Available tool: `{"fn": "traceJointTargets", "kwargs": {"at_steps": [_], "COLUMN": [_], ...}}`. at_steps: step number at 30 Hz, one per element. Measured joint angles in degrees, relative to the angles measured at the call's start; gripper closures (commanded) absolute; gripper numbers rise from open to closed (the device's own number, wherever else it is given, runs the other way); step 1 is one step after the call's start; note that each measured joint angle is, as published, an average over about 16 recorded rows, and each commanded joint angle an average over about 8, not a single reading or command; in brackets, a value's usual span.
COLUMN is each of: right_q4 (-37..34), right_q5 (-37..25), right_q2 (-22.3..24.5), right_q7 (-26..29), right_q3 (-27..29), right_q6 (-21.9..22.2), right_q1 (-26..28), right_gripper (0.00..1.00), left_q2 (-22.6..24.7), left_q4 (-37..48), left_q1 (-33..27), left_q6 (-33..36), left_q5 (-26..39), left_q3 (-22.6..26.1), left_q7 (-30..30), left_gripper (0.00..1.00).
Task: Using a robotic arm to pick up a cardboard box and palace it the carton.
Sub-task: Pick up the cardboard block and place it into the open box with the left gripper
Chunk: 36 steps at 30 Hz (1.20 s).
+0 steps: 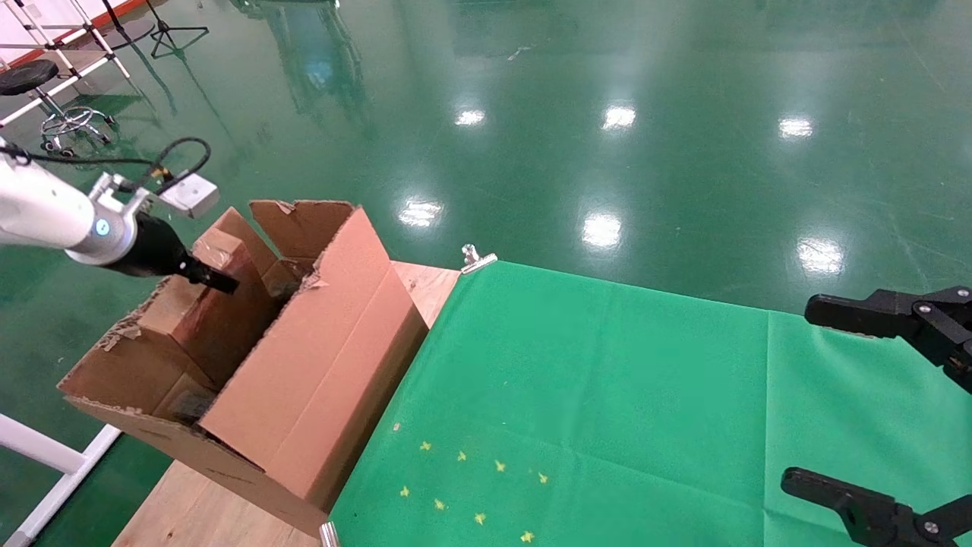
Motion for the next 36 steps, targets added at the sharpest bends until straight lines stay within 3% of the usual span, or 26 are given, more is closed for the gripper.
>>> {"fn": "traceJointTargets", "kwargs": {"at_steps": [28,29,36], "right_q4": [0.0,0.0,-0.01], "right_q5": [0.01,0.01,0.02], "right_q2": [0.01,0.01,0.01], "right_q7": [-0.01,-0.01,-0.01], "right_q3": [-0.02,-0.02,-0.02], "right_q6": [0.01,0.01,0.01], "right_q1": [0.0,0.0,0.0], "right_gripper": [0.0,0.0,0.0], "left_q2": [0.2,0.21,0.35], "left_q4": [2.27,2.27,2.28], "left_q1": [10.9,11.18,12.58], "left_q6": [0.66,0.6,0.11], "left_q5": [-5.49,-5.69,-6.65], "left_q3": [-3.69,-3.83,-4.5], "left_q7": [2.16,2.25,2.67], "left_gripper": [1.0,0.95,0.07]}}
